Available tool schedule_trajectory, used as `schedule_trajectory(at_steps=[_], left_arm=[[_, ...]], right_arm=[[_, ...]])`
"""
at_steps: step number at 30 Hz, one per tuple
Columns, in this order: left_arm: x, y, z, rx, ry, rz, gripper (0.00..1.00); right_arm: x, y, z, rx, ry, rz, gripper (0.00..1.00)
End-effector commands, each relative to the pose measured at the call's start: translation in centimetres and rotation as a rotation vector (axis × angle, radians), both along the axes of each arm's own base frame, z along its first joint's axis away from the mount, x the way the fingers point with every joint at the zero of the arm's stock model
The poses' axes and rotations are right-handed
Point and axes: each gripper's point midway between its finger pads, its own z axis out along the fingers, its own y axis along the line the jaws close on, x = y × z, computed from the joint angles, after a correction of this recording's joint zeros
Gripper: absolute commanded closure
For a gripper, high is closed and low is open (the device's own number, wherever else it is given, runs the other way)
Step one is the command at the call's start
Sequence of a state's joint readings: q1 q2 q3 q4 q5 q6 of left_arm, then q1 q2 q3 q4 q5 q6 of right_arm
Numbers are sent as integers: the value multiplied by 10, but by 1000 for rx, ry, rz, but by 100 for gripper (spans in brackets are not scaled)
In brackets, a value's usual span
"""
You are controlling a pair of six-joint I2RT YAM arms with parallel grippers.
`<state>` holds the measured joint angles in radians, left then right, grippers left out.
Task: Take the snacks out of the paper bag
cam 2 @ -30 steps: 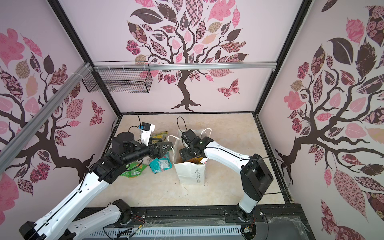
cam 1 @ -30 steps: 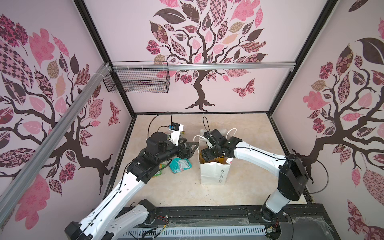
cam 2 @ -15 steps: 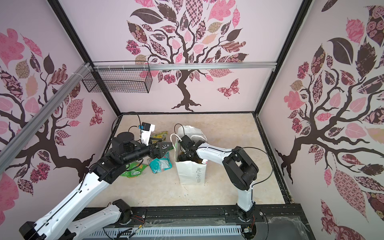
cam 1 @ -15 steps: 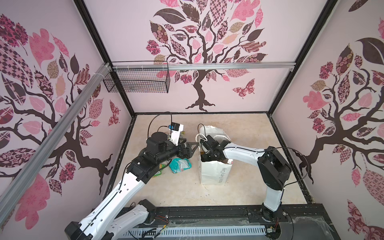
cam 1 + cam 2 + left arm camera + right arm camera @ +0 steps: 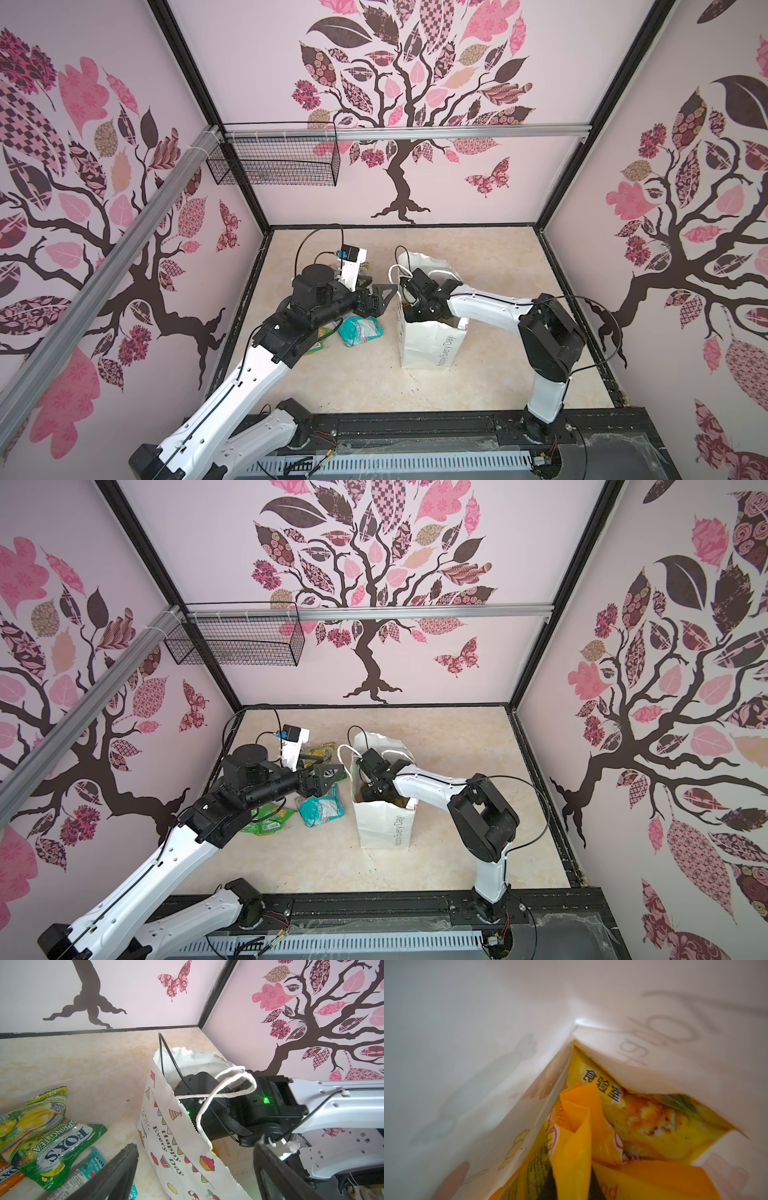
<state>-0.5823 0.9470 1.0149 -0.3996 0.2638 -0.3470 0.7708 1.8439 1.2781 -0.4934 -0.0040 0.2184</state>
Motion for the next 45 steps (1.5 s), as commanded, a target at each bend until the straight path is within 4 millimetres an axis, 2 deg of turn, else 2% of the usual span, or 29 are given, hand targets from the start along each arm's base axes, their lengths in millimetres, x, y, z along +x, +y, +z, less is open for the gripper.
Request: schedule_trajectory(at_steps=[1, 8, 21, 33, 36, 40, 45], left_arm=[[-1, 4, -10, 21, 4, 10, 11], [-2, 4, -11, 24, 10, 11, 11], [-2, 6, -15, 35, 11, 17, 11], [-2, 6, -10, 40, 0, 16, 11], [-2, 7, -8, 41, -5, 15, 11], [-4, 9, -2, 49, -13, 18, 11], [-9, 13, 11, 29, -38, 22, 11]], right_arm=[[-16, -21, -7, -79, 65, -16, 100], [-7, -16, 39, -11, -20, -32, 100], [-3, -12, 91, 61, -87, -26, 100], [2, -9, 150, 207, -157, -51, 100], [4, -10, 169, 244, -201, -58, 100], [6, -14, 205, 298, -290, -74, 100], [7, -19, 240, 350, -361, -95, 100]])
